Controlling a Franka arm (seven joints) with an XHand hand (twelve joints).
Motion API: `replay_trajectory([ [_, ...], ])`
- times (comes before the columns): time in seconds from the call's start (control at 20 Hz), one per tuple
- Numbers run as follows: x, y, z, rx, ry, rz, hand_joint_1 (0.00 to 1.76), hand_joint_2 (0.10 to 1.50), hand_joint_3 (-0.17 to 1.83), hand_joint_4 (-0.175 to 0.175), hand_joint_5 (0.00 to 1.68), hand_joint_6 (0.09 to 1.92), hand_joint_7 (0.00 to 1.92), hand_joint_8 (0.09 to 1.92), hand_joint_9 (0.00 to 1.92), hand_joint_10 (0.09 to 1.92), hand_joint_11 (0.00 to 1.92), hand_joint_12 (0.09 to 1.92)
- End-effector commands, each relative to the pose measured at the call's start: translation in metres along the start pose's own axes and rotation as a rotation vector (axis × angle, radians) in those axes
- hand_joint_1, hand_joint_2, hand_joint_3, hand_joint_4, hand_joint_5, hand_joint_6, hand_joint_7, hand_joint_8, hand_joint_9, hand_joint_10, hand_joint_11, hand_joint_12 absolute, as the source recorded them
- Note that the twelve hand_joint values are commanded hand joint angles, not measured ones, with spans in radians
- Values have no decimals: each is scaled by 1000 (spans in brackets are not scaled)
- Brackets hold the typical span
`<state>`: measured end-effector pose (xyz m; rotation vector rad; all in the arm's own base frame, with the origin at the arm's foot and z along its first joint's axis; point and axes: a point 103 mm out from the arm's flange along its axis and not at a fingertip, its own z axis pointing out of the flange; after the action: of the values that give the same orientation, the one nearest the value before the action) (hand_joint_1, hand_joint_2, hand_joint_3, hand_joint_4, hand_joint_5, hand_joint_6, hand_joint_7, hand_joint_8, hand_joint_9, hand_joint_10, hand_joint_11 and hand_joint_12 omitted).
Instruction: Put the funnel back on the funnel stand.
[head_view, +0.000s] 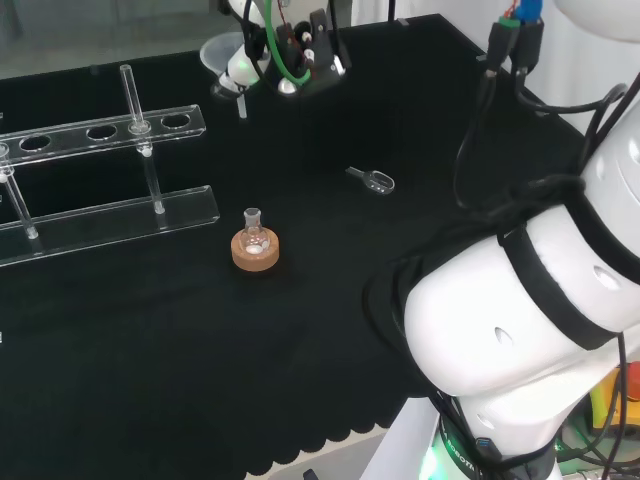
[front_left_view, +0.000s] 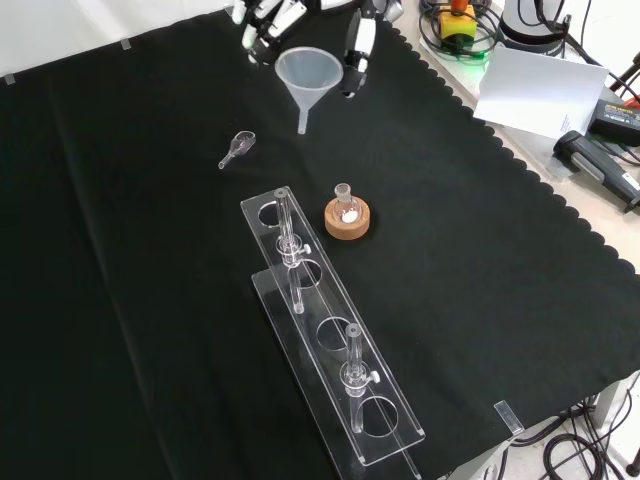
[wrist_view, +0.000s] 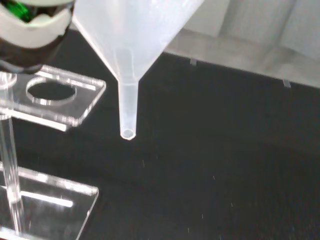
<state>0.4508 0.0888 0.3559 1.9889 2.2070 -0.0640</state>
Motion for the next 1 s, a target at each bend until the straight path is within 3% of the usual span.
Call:
replay_trajectory([
  [0.05,0,44,-13,-61,35,26,943,550,402,-13,559,87,1132,254,547,480,0,1077],
  [0.5,19,90,-8,-50,53,25,944,527,454,-12,565,87,1143,247,556,472,0,1097],
  [1.0,56,92,6,-21,87,-22,942,524,468,-13,568,87,1148,246,560,470,0,1101],
])
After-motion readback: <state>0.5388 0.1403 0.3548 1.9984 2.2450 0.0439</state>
